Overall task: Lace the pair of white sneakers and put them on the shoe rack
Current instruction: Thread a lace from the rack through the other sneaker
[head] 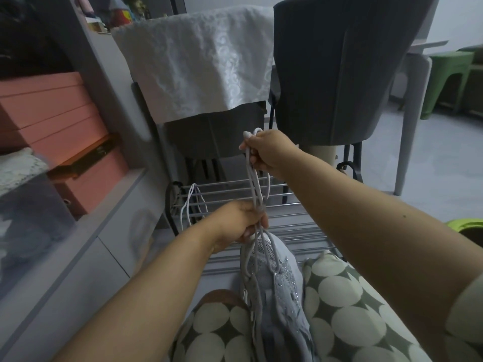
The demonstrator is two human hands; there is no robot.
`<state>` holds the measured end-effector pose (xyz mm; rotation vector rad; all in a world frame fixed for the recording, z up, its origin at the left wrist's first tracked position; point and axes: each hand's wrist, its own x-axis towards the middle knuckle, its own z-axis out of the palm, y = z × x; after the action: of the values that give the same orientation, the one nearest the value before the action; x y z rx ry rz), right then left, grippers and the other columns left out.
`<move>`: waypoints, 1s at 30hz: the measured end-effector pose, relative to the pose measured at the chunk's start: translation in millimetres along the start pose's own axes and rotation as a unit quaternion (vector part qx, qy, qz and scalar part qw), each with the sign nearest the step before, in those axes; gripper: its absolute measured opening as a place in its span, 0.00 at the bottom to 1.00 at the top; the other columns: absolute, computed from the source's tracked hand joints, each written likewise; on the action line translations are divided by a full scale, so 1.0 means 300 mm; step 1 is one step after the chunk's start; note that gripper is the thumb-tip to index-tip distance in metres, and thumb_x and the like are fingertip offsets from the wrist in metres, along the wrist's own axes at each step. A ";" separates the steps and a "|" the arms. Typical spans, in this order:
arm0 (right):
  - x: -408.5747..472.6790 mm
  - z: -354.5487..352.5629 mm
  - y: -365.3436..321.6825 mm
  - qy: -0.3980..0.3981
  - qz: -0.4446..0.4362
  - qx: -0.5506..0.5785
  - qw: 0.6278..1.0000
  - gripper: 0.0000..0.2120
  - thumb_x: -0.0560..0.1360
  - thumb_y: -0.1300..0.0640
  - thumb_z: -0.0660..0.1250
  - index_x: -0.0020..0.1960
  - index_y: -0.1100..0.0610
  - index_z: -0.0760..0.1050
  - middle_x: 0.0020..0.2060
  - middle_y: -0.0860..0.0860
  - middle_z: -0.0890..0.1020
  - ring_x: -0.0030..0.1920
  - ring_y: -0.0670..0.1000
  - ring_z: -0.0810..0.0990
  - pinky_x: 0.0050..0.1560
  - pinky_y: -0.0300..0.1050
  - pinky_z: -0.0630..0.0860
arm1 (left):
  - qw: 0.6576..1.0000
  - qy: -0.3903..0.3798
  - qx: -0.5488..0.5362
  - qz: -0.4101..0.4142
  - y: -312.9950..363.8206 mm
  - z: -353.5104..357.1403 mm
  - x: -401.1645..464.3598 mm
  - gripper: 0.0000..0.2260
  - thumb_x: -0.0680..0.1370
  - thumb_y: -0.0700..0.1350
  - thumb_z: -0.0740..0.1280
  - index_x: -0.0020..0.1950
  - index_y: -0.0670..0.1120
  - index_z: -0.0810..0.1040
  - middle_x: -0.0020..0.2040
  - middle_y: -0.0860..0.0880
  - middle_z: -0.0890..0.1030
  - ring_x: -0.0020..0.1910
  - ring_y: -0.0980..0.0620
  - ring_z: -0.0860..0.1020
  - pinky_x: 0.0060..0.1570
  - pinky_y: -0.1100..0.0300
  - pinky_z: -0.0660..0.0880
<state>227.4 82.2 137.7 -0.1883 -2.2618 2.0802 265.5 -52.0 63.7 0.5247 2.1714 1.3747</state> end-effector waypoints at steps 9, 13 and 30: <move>-0.265 -0.033 0.203 -0.030 0.029 -0.283 0.958 0.21 0.76 0.44 0.64 0.44 0.63 0.79 0.29 0.54 0.78 0.28 0.49 0.73 0.31 0.41 0.73 | 0.999 0.017 -0.029 0.019 -0.045 -0.019 -0.015 0.16 0.83 0.50 0.57 0.41 0.42 0.76 0.23 0.50 0.67 0.22 0.57 0.64 0.22 0.66 0.62; -0.369 -0.004 0.318 -0.089 0.052 -0.342 0.934 0.16 0.75 0.50 0.67 0.42 0.63 0.80 0.31 0.55 0.82 0.25 0.46 0.71 0.26 0.35 0.71 | 0.999 0.014 -0.022 0.021 -0.059 -0.017 -0.009 0.16 0.83 0.49 0.58 0.41 0.42 0.77 0.22 0.50 0.68 0.22 0.56 0.64 0.25 0.65 0.65; -0.265 -0.008 0.223 -0.053 -0.082 -0.309 0.946 0.17 0.73 0.45 0.68 0.37 0.60 0.78 0.27 0.49 0.76 0.28 0.47 0.72 0.32 0.39 0.72 | 0.983 0.145 -0.019 0.112 0.158 -0.102 0.037 0.15 0.82 0.48 0.60 0.39 0.43 0.75 0.25 0.52 0.67 0.23 0.58 0.64 0.24 0.65 0.65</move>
<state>309.6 79.6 74.3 0.0868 -2.8097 1.2759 240.4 -47.9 115.4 0.6026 2.3656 1.7016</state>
